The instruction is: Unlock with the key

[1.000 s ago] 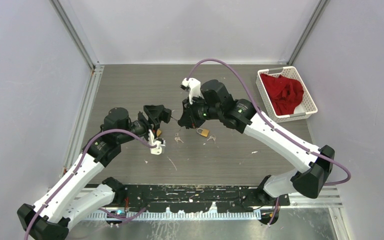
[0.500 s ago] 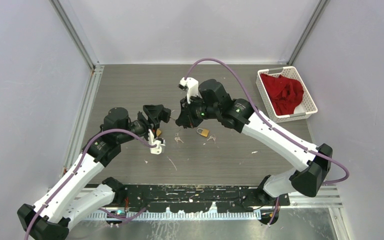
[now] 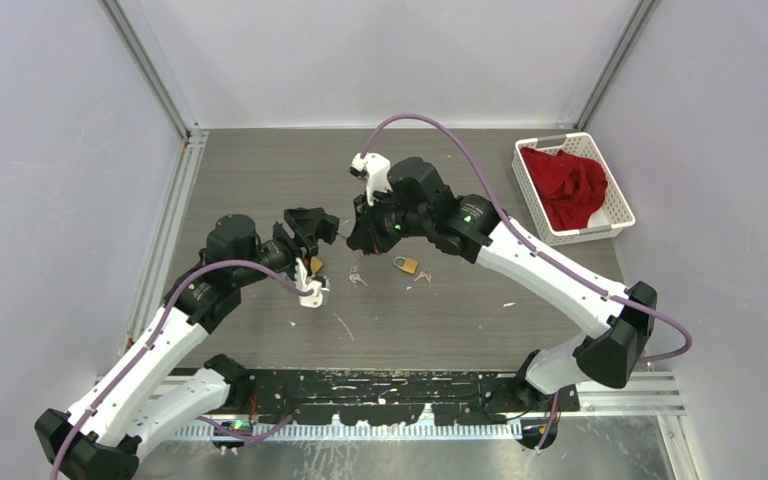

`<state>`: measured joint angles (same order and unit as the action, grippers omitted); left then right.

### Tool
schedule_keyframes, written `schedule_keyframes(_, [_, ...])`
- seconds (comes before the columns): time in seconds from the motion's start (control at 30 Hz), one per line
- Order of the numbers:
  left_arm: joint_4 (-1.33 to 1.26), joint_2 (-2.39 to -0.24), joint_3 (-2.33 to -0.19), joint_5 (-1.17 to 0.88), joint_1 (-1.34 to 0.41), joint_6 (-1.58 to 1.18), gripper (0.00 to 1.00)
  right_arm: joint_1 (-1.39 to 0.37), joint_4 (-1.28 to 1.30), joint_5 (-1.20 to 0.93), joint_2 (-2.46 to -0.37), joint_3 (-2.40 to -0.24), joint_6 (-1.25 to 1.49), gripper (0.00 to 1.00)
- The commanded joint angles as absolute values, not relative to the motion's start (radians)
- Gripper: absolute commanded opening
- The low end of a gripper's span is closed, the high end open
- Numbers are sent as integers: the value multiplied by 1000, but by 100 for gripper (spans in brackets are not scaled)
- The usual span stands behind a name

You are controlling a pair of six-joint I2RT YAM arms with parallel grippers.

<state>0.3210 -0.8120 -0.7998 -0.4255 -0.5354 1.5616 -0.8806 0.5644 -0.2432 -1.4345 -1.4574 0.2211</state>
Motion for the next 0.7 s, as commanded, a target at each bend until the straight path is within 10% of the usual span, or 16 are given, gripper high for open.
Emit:
schedule_keyframes(0.0, [254,-780,-817,-496,-541,1627,0,-900,484,-164,-1450,-1547,239,1])
schedule_keyframes(0.67, [223,-763,-824,-521,-541,1550,0,-939,287,-21,-1399,-1449,343,1])
